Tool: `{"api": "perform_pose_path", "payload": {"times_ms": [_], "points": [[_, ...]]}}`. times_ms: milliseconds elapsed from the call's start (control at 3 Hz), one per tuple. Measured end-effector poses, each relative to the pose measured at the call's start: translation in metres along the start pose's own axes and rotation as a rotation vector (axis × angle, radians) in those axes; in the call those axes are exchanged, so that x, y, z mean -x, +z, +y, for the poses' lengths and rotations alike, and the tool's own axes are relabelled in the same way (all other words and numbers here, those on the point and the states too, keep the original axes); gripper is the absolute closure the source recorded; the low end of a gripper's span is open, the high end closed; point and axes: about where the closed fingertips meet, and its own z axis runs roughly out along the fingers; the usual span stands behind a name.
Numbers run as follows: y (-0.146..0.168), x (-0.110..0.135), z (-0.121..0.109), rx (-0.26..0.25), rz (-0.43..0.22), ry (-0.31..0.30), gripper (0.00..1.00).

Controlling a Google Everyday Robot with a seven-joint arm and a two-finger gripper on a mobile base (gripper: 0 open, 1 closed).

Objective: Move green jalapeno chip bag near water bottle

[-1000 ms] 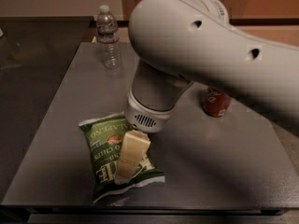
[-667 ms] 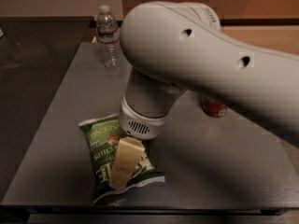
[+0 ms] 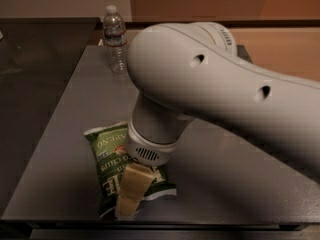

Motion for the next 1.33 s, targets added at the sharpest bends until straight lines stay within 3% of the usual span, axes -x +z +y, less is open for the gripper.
{"api": "perform_pose_path", "payload": {"times_ms": [333,667,1333], "points": [[0.005,0.001,0.001,-0.019,-0.025,-0.019,0.00],[0.007,0.005,-0.001,-0.030,-0.052,-0.034,0.18],[-0.005,0.015,-0.009,-0.049,-0.107,-0.049,0.64]]}}
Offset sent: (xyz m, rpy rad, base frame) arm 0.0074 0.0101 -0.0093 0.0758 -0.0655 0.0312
